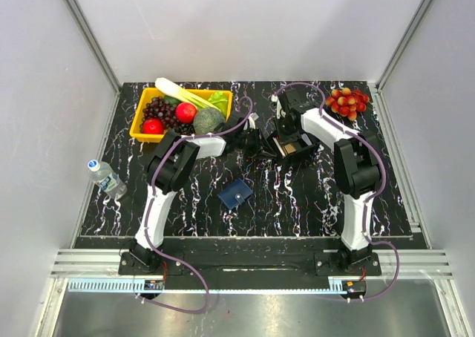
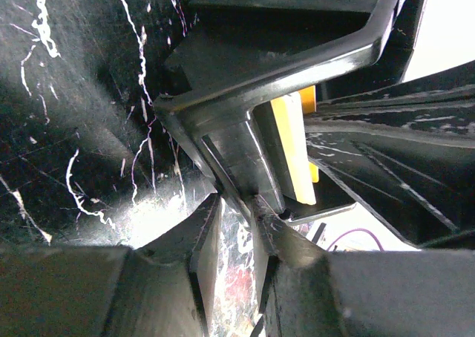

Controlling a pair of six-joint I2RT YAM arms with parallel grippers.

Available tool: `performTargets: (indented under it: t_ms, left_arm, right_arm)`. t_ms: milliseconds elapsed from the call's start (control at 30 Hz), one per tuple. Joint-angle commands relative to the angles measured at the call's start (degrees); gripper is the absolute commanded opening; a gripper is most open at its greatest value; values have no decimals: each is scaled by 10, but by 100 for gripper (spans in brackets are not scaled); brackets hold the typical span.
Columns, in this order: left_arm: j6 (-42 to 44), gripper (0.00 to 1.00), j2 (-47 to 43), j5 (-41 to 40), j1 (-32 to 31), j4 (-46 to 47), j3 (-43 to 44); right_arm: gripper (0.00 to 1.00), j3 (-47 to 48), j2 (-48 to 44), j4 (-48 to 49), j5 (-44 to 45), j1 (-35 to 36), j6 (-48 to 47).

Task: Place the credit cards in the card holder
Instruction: Pick up the credit card from the storage box.

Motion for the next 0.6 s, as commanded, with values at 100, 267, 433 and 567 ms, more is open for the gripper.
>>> performTargets:
  t_ms: [100, 267, 433, 567]
  left_arm:
    - [-3, 26, -6, 3, 0, 40, -1]
    - [0, 26, -13, 2, 0, 40, -6]
    - [50, 28, -60, -29, 0, 14, -13]
    - [124, 46, -125, -88, 0, -52, -16]
  right_arm:
    - [8, 5, 28, -21, 10, 13, -9]
    - [1, 0, 3, -13, 20, 14, -4]
    - [0, -5, -66, 11, 96, 13, -1]
    - [0, -8, -111, 21, 120, 12, 2]
